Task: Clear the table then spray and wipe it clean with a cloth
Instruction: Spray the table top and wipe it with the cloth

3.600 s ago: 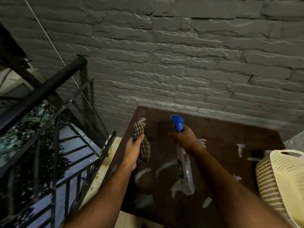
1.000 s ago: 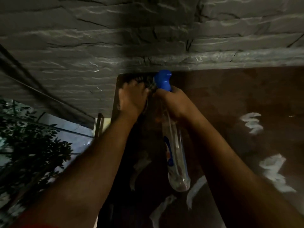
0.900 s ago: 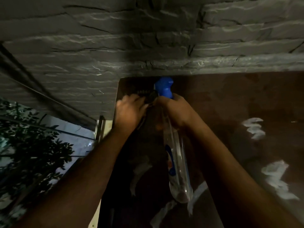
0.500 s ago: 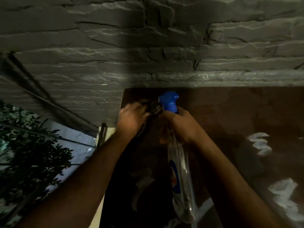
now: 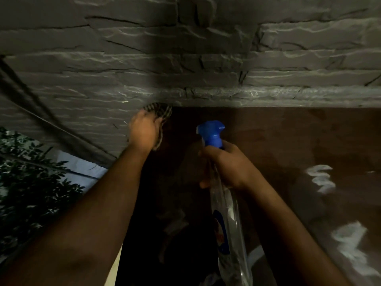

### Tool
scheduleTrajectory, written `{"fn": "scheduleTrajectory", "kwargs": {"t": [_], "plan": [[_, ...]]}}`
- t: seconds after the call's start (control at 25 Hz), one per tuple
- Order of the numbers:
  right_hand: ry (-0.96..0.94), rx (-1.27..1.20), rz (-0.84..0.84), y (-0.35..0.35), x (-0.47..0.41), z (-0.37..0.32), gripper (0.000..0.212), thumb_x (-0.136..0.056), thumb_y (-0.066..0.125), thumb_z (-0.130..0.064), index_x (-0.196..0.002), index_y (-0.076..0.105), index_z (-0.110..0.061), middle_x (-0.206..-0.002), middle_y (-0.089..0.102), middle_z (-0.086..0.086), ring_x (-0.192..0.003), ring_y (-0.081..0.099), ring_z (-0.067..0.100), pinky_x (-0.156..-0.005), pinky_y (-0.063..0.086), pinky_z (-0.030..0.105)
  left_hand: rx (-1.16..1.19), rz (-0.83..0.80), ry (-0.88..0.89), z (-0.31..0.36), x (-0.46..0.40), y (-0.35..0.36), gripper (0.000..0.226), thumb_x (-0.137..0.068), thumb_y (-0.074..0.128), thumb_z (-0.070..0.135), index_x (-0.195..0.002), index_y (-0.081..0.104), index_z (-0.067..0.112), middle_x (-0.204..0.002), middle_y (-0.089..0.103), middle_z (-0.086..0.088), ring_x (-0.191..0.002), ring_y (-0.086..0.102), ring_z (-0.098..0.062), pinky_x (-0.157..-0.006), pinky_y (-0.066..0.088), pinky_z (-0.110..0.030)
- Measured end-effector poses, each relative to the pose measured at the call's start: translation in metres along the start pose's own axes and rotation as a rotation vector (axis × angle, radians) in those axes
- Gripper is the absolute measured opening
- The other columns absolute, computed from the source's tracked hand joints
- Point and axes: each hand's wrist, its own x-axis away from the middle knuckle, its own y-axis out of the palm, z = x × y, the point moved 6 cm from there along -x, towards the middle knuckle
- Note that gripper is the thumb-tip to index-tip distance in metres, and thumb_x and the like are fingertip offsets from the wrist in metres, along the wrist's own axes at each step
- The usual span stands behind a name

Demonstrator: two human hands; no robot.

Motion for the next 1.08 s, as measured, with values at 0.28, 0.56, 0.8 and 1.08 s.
{"fn": "scheduleTrajectory", "kwargs": {"t": [0.28, 0.56, 0.8, 1.08], "plan": [[0.054, -0.002, -0.007, -0.013, 0.004, 0.012, 0.021, -0.093, 0.059, -0.018, -0.113, 0.054, -0.015, -0.083, 0.062, 0.007, -0.065, 0.064, 0.016, -0.064, 0.062, 0.036, 0.045, -0.076, 0.517, 0.056, 0.054, 0.010, 0.035, -0.093, 0.058, 0.031, -0.120, 0.062, 0.010, -0.112, 0.058, -0.016, -0.098, 0.057, -0.034, -0.085, 0.045, -0.042], [0.029, 0.043, 0.030, -0.010, 0.005, 0.009, 0.023, -0.092, 0.059, -0.019, -0.114, 0.055, -0.012, -0.088, 0.063, 0.010, -0.067, 0.065, 0.020, -0.062, 0.062, 0.036, -0.002, -0.102, 0.276, 0.054, 0.018, 0.013, 0.040, -0.096, 0.047, 0.037, -0.124, 0.059, 0.010, -0.120, 0.056, -0.017, -0.107, 0.053, -0.034, -0.092, 0.043, -0.043], [0.041, 0.043, 0.023, -0.006, 0.019, 0.014, 0.019, -0.092, 0.059, -0.017, -0.110, 0.057, -0.012, -0.086, 0.062, 0.010, -0.072, 0.063, 0.022, -0.062, 0.062, 0.035, 0.143, -0.002, 0.167, -0.012, 0.021, -0.005, 0.033, -0.093, 0.058, 0.027, -0.118, 0.064, 0.006, -0.108, 0.060, -0.021, -0.100, 0.057, -0.038, -0.088, 0.043, -0.039], [0.043, 0.041, 0.044, 0.008, 0.028, 0.028, 0.016, -0.088, 0.061, -0.015, -0.104, 0.059, -0.013, -0.079, 0.064, 0.011, -0.070, 0.064, 0.025, -0.069, 0.061, 0.047, 0.106, -0.129, 0.630, 0.045, 0.086, 0.014, 0.049, -0.091, 0.043, 0.046, -0.121, 0.063, 0.012, -0.107, 0.059, -0.011, -0.094, 0.057, -0.029, -0.085, 0.047, -0.040]]}}
